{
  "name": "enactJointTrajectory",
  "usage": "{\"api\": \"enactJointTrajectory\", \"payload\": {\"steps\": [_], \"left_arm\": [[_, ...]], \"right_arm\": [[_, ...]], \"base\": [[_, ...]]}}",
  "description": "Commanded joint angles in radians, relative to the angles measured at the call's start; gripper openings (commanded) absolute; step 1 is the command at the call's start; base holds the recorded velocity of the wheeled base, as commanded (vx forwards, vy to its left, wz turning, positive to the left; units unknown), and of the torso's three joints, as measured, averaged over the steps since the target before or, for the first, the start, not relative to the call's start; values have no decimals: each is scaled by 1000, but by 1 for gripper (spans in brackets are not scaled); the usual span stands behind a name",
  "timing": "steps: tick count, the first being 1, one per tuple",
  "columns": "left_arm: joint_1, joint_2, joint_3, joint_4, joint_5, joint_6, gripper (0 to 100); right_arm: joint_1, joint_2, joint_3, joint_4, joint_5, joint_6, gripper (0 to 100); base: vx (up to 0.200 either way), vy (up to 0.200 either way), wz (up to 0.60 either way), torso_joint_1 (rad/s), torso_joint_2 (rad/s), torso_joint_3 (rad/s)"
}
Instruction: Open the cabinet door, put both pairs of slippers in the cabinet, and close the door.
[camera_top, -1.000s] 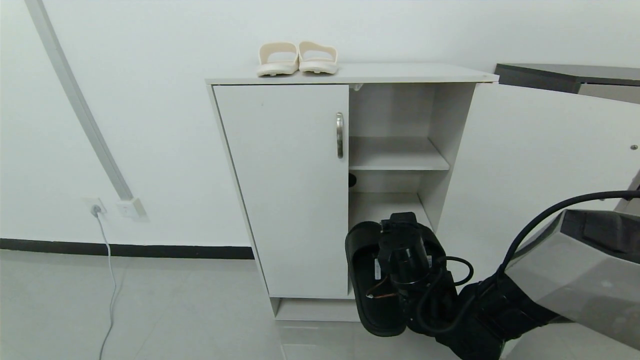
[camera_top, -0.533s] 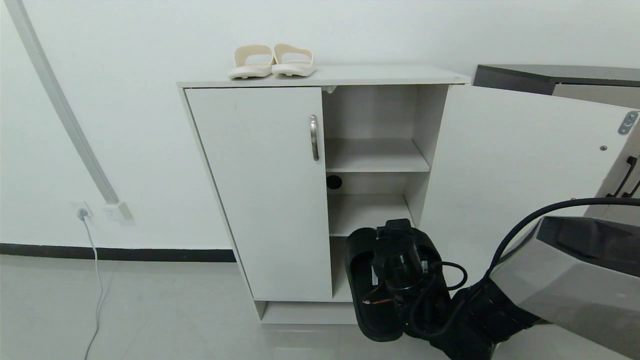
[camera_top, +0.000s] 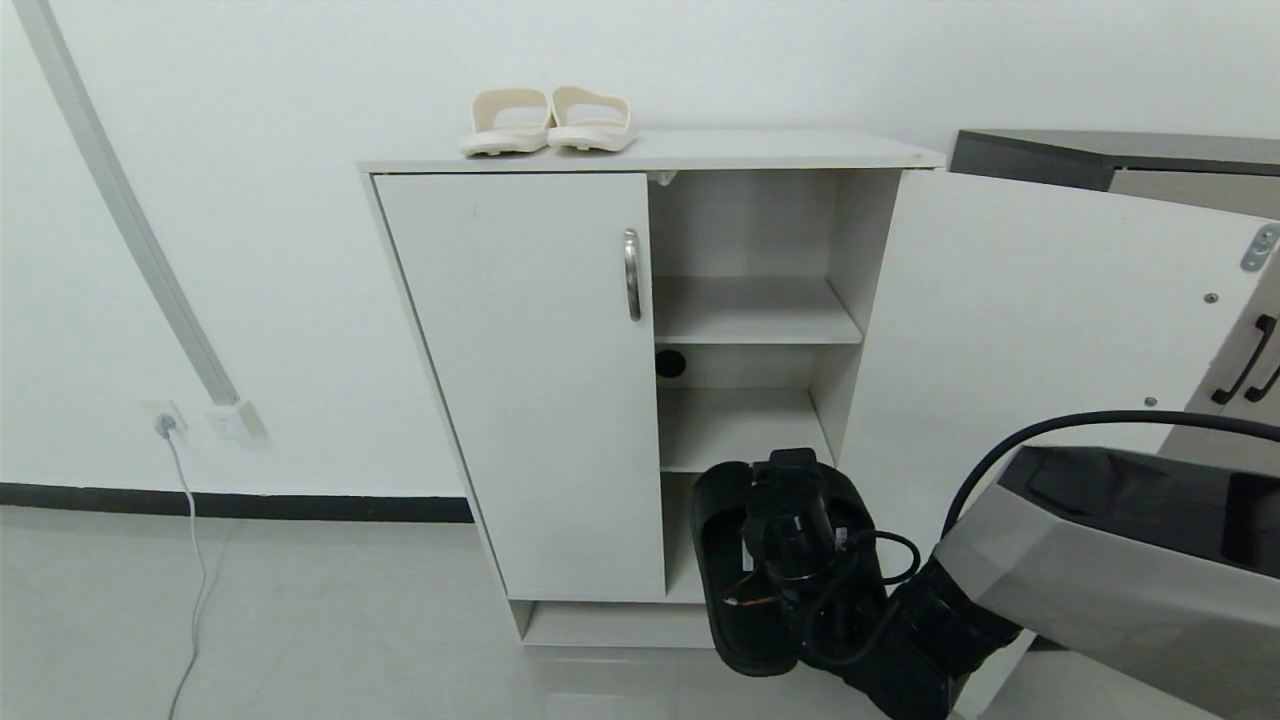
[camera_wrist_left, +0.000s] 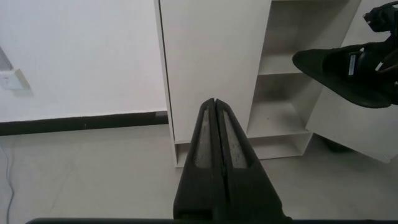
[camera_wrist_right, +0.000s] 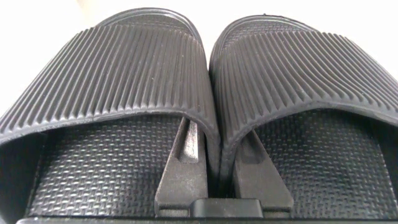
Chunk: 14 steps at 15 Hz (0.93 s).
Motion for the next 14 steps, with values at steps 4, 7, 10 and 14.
{"api": "enactJointTrajectory", "payload": {"steps": [4,7,10,14], "left_arm": [[1,1,0,0,-1,1,0],[0,1,0,1,-1,1,0],[0,1,0,1,-1,1,0],[0,1,-1,1,-1,3,0]], "right_arm": [[0,14,0,0,1,0,0],[0,16,0,2,1,0,0],[0,33,-3,0,9,0,0],[2,39,-4,2,9,12,0]], "base": [[0,0,0,0,0,0],[0,0,0,0,0,0],[0,0,0,1,2,-105],[0,0,0,4,0,-192]]}}
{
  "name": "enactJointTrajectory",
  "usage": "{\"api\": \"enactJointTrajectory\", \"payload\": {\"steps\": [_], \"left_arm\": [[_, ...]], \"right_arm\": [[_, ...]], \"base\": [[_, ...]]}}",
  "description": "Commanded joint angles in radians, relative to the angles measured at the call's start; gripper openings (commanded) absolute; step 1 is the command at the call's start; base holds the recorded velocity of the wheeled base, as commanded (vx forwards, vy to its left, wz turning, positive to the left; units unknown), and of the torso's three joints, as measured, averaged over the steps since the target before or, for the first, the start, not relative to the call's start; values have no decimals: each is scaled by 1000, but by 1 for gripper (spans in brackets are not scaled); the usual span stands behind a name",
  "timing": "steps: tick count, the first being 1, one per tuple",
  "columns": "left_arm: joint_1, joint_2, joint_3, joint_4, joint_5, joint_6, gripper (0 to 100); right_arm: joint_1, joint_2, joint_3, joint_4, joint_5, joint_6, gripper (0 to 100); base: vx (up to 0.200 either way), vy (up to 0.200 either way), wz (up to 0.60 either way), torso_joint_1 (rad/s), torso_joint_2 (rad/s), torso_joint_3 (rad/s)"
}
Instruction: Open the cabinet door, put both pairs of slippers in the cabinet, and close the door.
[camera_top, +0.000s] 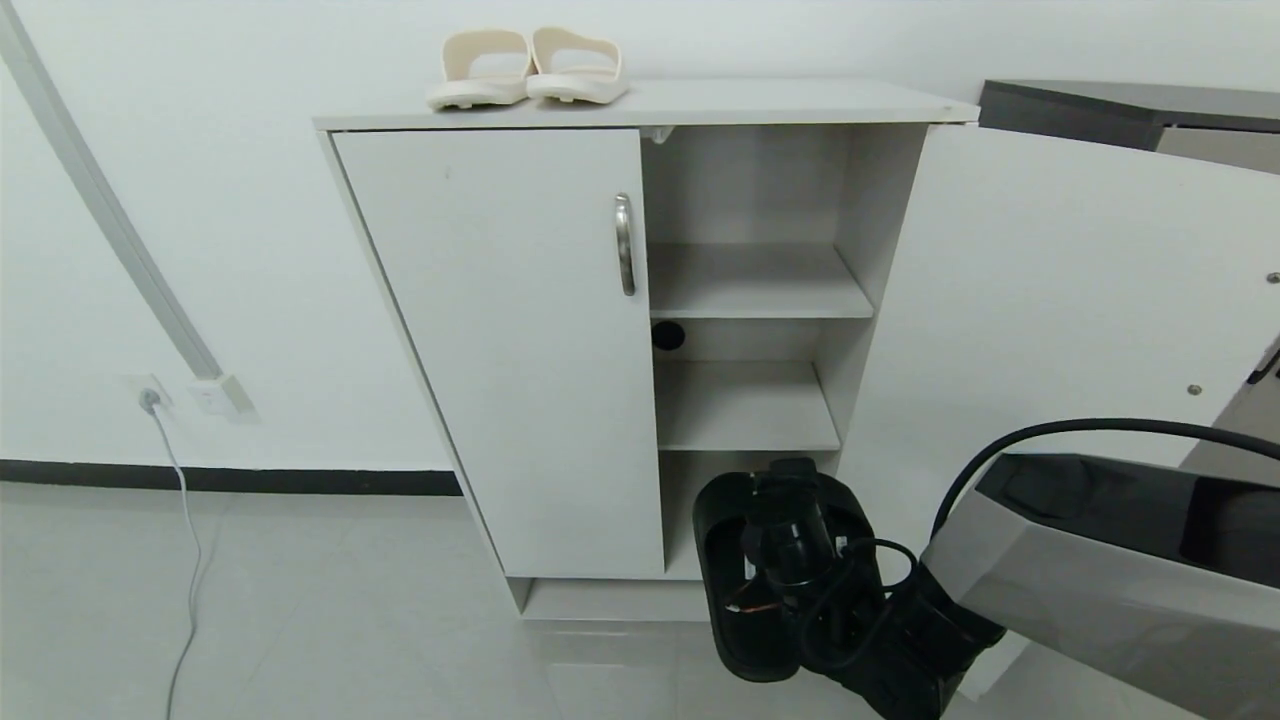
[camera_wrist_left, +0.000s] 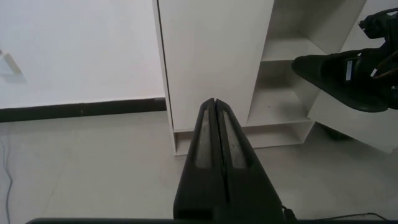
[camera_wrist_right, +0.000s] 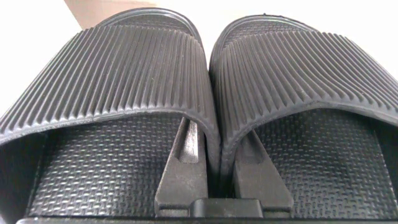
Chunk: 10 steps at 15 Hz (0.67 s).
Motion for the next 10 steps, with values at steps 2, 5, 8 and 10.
{"api": "enactJointTrajectory", "payload": {"steps": [2,5,8,10], "left_arm": [[0,1,0,0,0,1,0],[0,1,-1,0,0,1,0],[0,1,0,0,0,1,0],[0,1,0,0,0,3,0]], "right_arm": [[1,4,0,0,0,1,0],[0,15,-2,-4,0,2,0],[-2,19,1,-18,16,4,0],[-3,32,6,-106,6,-6,0]], "base": [[0,0,0,2,0,-195],[0,0,0,4,4,-191],[0,0,0,2,5,-193],[0,0,0,5,0,-190]]}}
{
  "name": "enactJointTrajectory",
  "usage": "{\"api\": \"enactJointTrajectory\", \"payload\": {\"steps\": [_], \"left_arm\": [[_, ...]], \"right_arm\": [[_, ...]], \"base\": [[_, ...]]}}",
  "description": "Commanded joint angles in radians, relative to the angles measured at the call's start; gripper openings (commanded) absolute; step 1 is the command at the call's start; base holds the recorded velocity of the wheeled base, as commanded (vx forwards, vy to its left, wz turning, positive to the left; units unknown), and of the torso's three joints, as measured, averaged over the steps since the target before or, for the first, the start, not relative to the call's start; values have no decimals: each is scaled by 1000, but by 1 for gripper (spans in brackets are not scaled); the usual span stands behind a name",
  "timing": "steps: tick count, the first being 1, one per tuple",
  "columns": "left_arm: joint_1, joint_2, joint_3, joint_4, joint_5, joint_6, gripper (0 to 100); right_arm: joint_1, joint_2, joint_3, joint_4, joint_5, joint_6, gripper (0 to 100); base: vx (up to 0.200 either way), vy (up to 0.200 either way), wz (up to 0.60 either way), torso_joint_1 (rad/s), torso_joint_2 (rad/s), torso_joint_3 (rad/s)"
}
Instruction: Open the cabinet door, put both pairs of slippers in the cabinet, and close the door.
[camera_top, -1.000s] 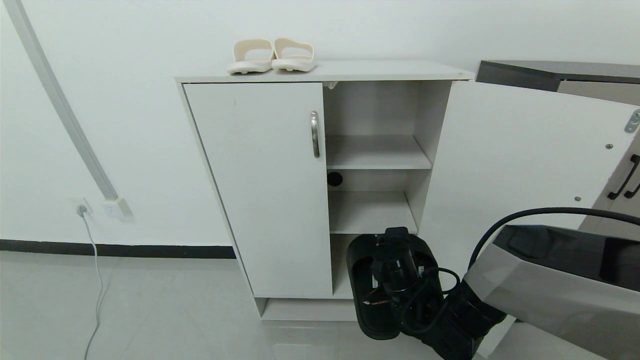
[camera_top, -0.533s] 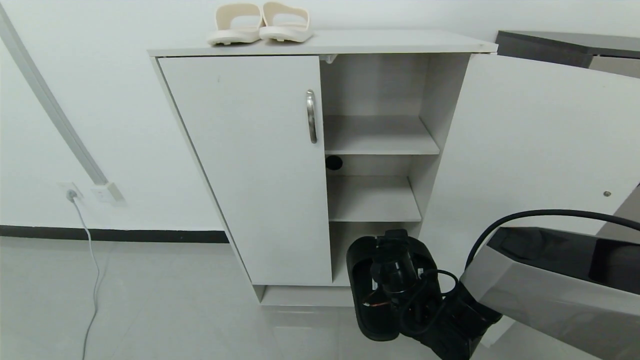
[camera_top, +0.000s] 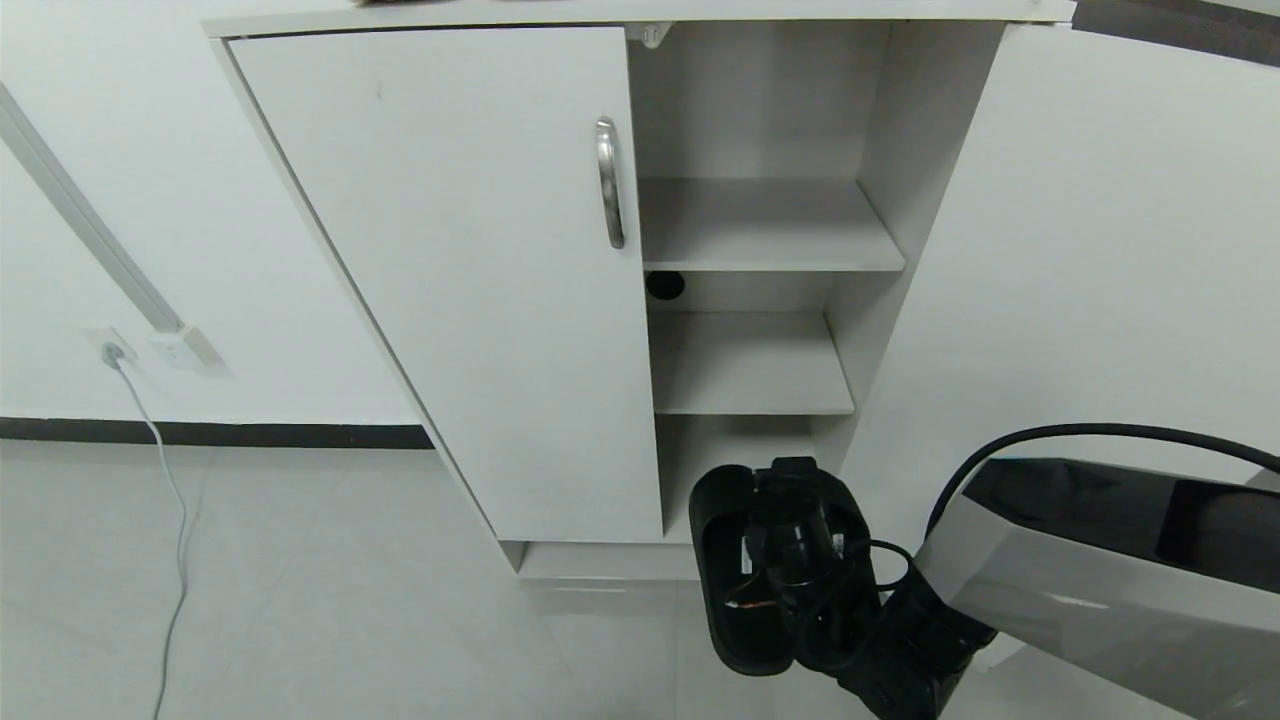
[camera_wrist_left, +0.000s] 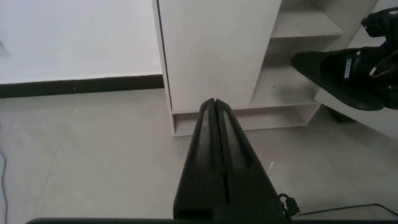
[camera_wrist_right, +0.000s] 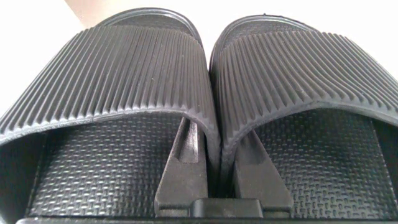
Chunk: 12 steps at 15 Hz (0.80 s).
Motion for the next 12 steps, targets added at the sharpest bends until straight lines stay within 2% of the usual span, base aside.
{"api": "enactJointTrajectory", "payload": {"steps": [1,3,6,12], "left_arm": [[0,1,0,0,0,0,0],[0,1,0,-2,0,-1,0],[0,1,0,-2,0,-1,0],[0,1,0,-2,0,-1,0]], "right_arm": [[0,13,6,-42,-8,-14,0],[0,19,36,-218,-12,-90,0],[-17,40,43,-373,-9,-188,0],[-26,46,39,-387,-8,-201,0]], "base": [[0,0,0,7,2,-100],[0,0,0,1,-6,-31],[0,0,0,0,0,0],[0,0,0,0,0,0]]}}
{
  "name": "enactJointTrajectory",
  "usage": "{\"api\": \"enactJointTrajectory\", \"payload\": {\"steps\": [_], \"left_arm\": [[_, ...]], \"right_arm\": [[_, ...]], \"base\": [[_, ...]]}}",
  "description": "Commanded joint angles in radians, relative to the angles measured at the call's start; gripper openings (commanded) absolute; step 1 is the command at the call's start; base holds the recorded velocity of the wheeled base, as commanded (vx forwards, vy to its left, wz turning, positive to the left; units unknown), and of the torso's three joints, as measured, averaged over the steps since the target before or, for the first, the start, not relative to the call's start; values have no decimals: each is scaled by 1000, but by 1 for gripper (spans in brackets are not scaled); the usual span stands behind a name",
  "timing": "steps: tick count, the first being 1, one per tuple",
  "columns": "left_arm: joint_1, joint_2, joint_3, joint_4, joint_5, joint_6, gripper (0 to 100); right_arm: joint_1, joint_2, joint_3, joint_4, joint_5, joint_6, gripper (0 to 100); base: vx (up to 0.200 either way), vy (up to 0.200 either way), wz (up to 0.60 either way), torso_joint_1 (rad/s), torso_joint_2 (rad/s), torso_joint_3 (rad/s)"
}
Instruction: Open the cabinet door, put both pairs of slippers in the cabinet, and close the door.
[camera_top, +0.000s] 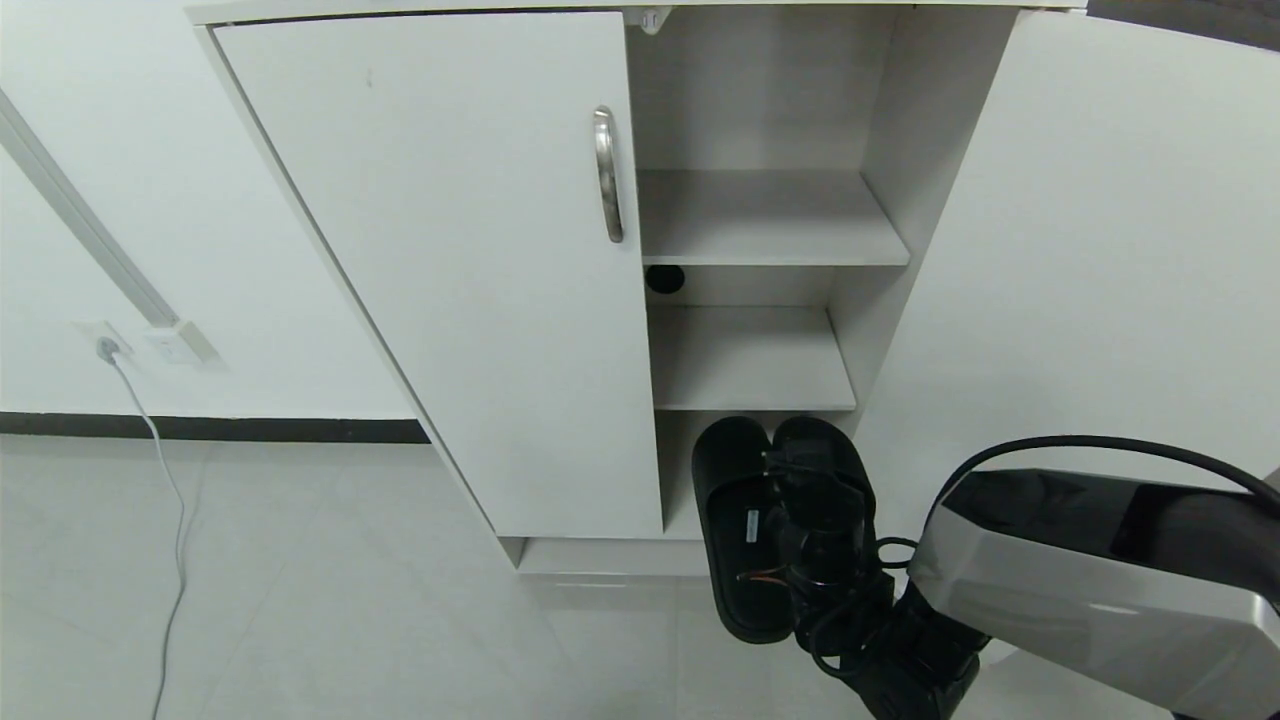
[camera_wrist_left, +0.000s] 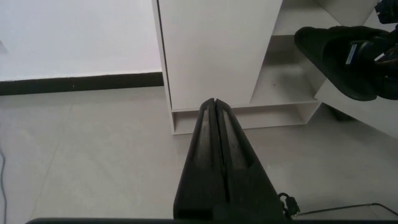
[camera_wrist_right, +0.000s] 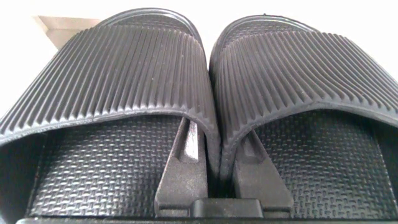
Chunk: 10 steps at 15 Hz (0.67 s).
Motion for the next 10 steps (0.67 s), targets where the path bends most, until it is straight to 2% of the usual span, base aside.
{"api": "enactJointTrajectory", "payload": {"steps": [1,4,10], "left_arm": [[0,1,0,1,0,0,0],[0,1,0,1,0,0,0],[0,1,0,0,0,-2,0]], "right_arm": [[0,1,-2,-1,-1,-1,0],[0,3,-3,-1,-1,-1,0],[0,1,-3,-1,-3,-1,0]], "base": [[0,0,0,0,0,0],[0,0,0,0,0,0],[200,0,0,-1,3,1]]}}
